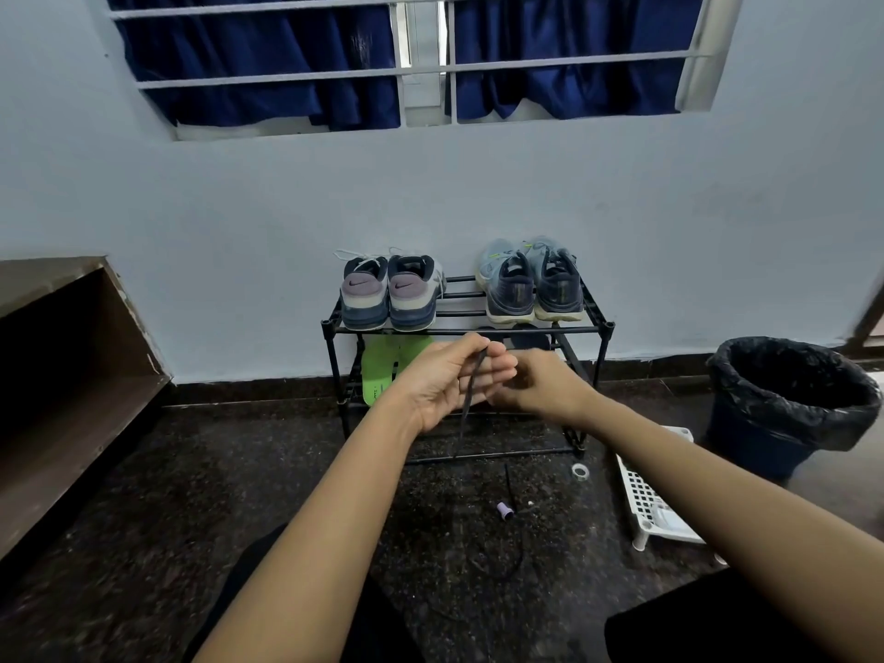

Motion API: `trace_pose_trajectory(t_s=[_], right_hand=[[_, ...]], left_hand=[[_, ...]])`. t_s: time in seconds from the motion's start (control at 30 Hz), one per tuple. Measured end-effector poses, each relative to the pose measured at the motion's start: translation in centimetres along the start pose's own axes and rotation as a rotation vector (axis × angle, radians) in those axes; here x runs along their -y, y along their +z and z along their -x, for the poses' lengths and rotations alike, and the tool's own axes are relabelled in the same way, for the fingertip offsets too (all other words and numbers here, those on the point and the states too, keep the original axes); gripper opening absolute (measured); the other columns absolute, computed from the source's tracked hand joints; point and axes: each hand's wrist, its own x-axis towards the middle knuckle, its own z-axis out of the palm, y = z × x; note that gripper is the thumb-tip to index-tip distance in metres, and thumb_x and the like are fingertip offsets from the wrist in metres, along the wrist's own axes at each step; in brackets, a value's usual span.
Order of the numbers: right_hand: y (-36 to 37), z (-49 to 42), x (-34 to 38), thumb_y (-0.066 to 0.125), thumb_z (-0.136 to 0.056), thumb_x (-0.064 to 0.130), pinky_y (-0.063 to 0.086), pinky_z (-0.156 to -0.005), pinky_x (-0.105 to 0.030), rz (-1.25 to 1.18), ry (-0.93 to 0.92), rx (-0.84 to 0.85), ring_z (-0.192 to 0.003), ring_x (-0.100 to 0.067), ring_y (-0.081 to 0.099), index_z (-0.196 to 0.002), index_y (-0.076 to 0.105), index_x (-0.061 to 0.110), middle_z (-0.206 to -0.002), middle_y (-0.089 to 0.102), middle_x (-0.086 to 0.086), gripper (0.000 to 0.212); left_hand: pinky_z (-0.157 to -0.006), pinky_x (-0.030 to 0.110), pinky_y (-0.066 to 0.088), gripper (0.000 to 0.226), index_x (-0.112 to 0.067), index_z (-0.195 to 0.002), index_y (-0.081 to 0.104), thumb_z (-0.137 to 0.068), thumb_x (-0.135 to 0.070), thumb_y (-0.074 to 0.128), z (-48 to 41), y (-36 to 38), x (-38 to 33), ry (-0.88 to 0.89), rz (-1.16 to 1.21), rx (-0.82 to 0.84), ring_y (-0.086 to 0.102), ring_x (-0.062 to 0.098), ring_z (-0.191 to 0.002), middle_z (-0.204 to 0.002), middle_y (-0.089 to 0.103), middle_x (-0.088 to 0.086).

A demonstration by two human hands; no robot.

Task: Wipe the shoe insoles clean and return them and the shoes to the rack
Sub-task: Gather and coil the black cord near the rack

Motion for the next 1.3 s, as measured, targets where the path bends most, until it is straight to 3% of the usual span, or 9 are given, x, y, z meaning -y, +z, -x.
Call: trace_pose_trajectory(t_s=[0.13, 0.23, 0.37, 0.43, 0.63, 0.8, 1.03, 1.17, 1.3], right_hand=[[0.0, 0.1, 0.9, 0.057, -0.079, -0.003, 0.038, -0.055, -0.019, -0.142, -0.105, -0.144, -0.053, -0.001, 0.048, -0.066, 0.060, 0.025, -0.056, 0.059, 0.012, 0.031], [0.7, 0.4, 0.1, 0.060, -0.086, 0.004, 0.032, -0.050, -0.012, -0.086, -0.016, -0.054, -0.048, 0.005, 0.049, -0.057, 0.054, 0.029, -0.044, 0.052, 0.025, 0.039], [1.7, 0.2, -2.1, 0.066, -0.083, 0.011, 0.047, -0.070, -0.018, 0.093, 0.093, 0.217, -0.071, 0.007, 0.061, -0.058, 0.061, 0.016, -0.072, 0.068, 0.020, 0.026], [1.4, 0.0, -2.1, 0.066, -0.083, 0.011, 0.042, -0.068, -0.014, 0.045, 0.093, 0.176, -0.066, 0.011, 0.057, -0.066, 0.064, 0.013, -0.069, 0.065, 0.024, 0.018], [0.0, -0.2, 0.3, 0.056, -0.079, 0.009, 0.047, -0.064, -0.026, -0.312, -0.059, -0.121, -0.070, -0.004, 0.058, -0.088, 0.069, 0.015, -0.074, 0.070, -0.001, 0.017], [0.9, 0.2, 1.3, 0.057, -0.079, 0.004, 0.034, -0.054, -0.011, -0.216, -0.011, -0.095, -0.050, 0.006, 0.048, -0.064, 0.056, 0.026, -0.053, 0.054, 0.013, 0.026], [1.9, 0.7, 2.2, 0.056, -0.093, 0.008, 0.041, -0.070, -0.026, -0.469, 0.069, 0.183, -0.071, -0.015, 0.057, -0.092, 0.063, -0.001, -0.087, 0.074, -0.009, 0.011], [1.2, 1.3, 3.6, 0.054, -0.094, 0.008, 0.048, -0.081, -0.023, -0.562, 0.006, 0.208, -0.084, -0.013, 0.064, -0.094, 0.064, -0.002, -0.088, 0.073, -0.011, 0.014], [-0.4, 1.2, 5.0, 0.054, -0.093, 0.005, 0.045, -0.063, -0.012, -0.790, 0.007, -0.003, -0.067, -0.007, 0.059, -0.092, 0.064, -0.001, -0.078, 0.071, -0.009, 0.012]], left_hand=[[-0.066, 0.024, 0.057, 0.020, -0.011, -0.084, 0.067, -0.097, -0.017, 0.053, 0.0, 0.0, -0.1, 0.001, 0.022, -0.006, 0.071, 0.009, -0.062, -0.072, 0.074, 0.004], [-0.068, 0.025, 0.058, 0.019, -0.010, -0.083, 0.067, -0.096, -0.016, 0.055, 0.1, -0.2, -0.2, 0.015, 0.049, -0.004, 0.071, 0.010, -0.063, -0.072, 0.074, 0.005], [-0.072, 0.028, 0.058, 0.020, -0.010, -0.078, 0.067, -0.094, -0.014, 0.056, 0.2, -0.5, -0.3, 0.034, 0.089, -0.017, 0.072, 0.014, -0.068, -0.073, 0.074, 0.006], [-0.071, 0.028, 0.058, 0.019, -0.009, -0.078, 0.067, -0.094, -0.013, 0.057, 0.1, -0.7, -0.4, 0.044, 0.103, -0.013, 0.072, 0.014, -0.067, -0.074, 0.074, 0.007], [-0.068, 0.028, 0.060, 0.016, -0.005, -0.084, 0.069, -0.094, -0.010, 0.058, -0.2, -0.7, -0.2, 0.057, 0.092, 0.034, 0.070, 0.014, -0.066, -0.076, 0.073, 0.010], [-0.069, 0.028, 0.061, 0.011, -0.001, -0.095, 0.067, -0.094, -0.003, 0.056, -0.3, -0.7, 0.0, 0.077, 0.176, 0.100, 0.072, 0.014, -0.069, -0.079, 0.073, 0.009], [-0.076, 0.031, 0.060, 0.014, 0.002, -0.094, 0.064, -0.097, -0.004, 0.051, -1.4, -2.2, -0.2, 0.225, 0.250, -0.036, 0.072, 0.017, -0.075, -0.077, 0.072, 0.011], [-0.084, 0.030, 0.057, 0.016, -0.006, -0.093, 0.066, -0.099, -0.009, 0.052, -2.1, -3.4, 0.2, 0.329, 0.004, -0.097, 0.069, 0.016, -0.087, -0.083, 0.072, 0.007], [-0.079, 0.029, 0.051, 0.021, -0.010, -0.086, 0.068, -0.099, -0.010, 0.051, -2.1, -3.4, 0.8, 0.343, -0.219, -0.013, 0.062, 0.015, -0.078, -0.075, 0.070, -0.001]])
